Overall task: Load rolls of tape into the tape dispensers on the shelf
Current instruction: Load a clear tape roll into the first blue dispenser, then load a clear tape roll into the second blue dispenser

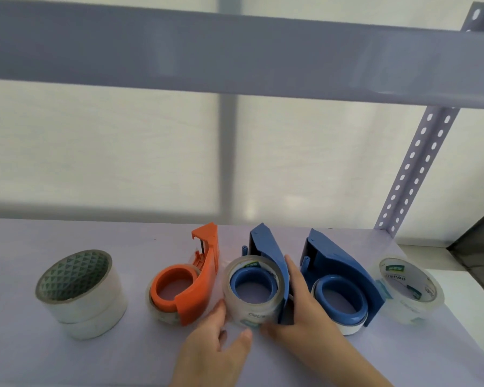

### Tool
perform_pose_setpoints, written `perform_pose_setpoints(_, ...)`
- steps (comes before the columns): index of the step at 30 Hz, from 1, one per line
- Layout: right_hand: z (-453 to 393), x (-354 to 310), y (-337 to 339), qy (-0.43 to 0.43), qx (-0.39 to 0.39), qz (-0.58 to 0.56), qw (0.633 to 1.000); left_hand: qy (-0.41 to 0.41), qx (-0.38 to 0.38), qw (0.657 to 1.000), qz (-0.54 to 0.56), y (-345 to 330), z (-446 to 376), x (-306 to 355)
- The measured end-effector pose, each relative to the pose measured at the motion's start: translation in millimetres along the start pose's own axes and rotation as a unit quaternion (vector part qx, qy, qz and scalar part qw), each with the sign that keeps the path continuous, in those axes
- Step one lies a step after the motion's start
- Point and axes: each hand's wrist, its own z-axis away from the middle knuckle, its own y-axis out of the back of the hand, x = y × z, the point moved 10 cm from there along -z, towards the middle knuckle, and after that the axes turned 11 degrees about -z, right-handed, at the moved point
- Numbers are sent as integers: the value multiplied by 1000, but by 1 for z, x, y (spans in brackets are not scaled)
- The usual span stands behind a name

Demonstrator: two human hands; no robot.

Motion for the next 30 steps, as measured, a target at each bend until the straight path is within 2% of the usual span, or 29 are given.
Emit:
perform_pose_setpoints(2, 1, 4, 1, -16, 7, -1, 1000, -79, 46, 993, -74, 20, 6, 20)
perform_pose_setpoints(3, 1, 7, 2, -23, 11, -10, 1000, -141, 93, 979, -112, 34, 10, 33)
perform_pose_setpoints(6, 1, 9, 1, -36, 11, -30, 999, -251, 216, 909, -252, 68, 22, 58)
perform_pose_setpoints(8, 2, 5, 0, -22, 9, -32, 999, -243, 229, 880, -337, 71, 11, 52)
perform_pose_setpoints(10, 3, -5, -1, 8, 4, -39, 999, -208, 202, 884, -367, 72, -3, 42)
perform_pose_setpoints(15, 6, -11, 1, 40, 28, -17, 999, -198, 194, 883, -379, 69, -13, 30)
perform_pose_setpoints(18, 9, -2, 4, 40, 49, 40, 997, -180, 201, 883, -385, 69, -19, 26)
perform_pose_setpoints(21, 19, 8, 8, 4, 45, 98, 994, -189, 204, 880, -385, 70, -22, 27)
perform_pose_setpoints(22, 25, 4, 12, 25, 52, 125, 991, -188, 210, 880, -382, 71, -21, 28)
perform_pose_setpoints(24, 40, -21, 31, 137, 106, 206, 963, -190, 244, 881, -359, 74, -16, 32)
perform_pose_setpoints(26, 59, -48, 55, 232, 192, 301, 905, -228, 283, 875, -320, 73, -4, 42)
perform_pose_setpoints(28, 66, -58, 74, 236, 242, 375, 863, -298, 308, 852, -300, 67, 11, 59)
perform_pose_setpoints(30, 63, -55, 85, 194, 253, 447, 836, -363, 311, 831, -285, 57, 22, 74)
